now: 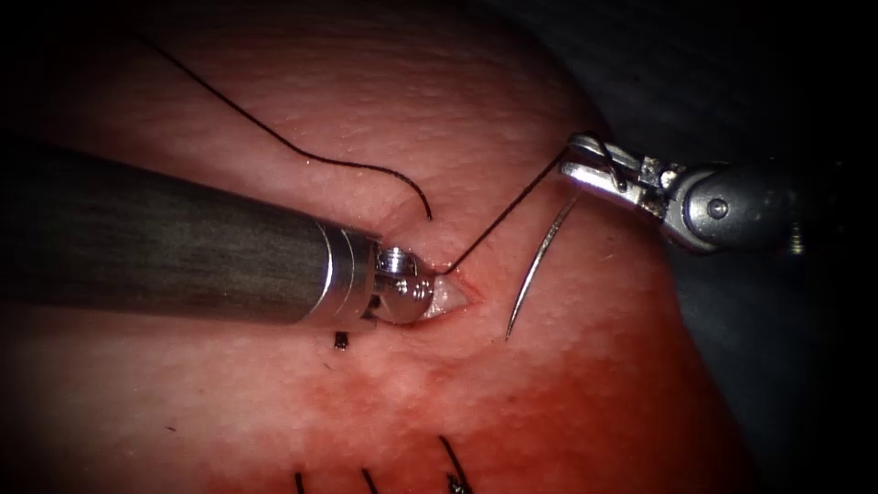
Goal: Wound Closure
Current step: Spread the wound open using the left gripper, then with the right hand throw the needle through the bottom portion of the wound with the left hand on the skin
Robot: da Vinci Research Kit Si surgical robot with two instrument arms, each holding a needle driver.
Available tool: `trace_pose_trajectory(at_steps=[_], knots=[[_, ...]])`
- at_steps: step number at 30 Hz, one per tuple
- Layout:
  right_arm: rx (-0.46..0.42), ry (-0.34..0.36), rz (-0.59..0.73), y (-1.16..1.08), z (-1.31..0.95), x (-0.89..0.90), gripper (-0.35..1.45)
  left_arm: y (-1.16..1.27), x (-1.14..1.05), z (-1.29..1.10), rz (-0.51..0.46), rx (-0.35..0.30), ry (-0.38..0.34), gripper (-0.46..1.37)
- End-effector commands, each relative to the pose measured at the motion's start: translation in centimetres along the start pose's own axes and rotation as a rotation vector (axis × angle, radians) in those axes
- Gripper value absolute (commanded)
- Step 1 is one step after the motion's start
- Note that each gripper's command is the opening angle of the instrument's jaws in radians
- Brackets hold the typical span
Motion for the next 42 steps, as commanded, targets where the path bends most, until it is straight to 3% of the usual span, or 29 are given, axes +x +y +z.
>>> trace_pose_trajectory(at_steps=[1, 6, 13, 19, 33, 42], knots=[[-0.009, 0.006, -0.04, 0.03, 0.03, 0.01, -0.35, 0.0, 0.0, 0.0, -0.001, -0.001, 0.002, 1.09], [-0.019, 0.008, -0.186, 0.02, 0.09, 0.01, -0.35, 0.02, 0.01, 0.01, -0.003, -0.017, 0.013, 0.97], [-0.017, 0.057, -0.257, -0.15, 0.22, -0.11, -0.35, 0.01, 0.05, 0.02, -0.008, -0.033, 0.036, 0.96], [-0.023, 0.056, -0.289, -0.24, 0.27, -0.14, -0.35, 0.01, 0.05, 0.01, -0.007, -0.036, 0.045, 0.96], [-0.033, 0.062, -0.398, -0.52, 0.26, -0.42, -0.35, 0.0, 0.08, -0.07, -0.004, -0.041, 0.059, 0.96], [-0.037, 0.07, -0.43, -0.79, 0.29, -0.54, -0.35, 0.0, 0.08, -0.08, -0.004, -0.041, 0.062, 0.97]])
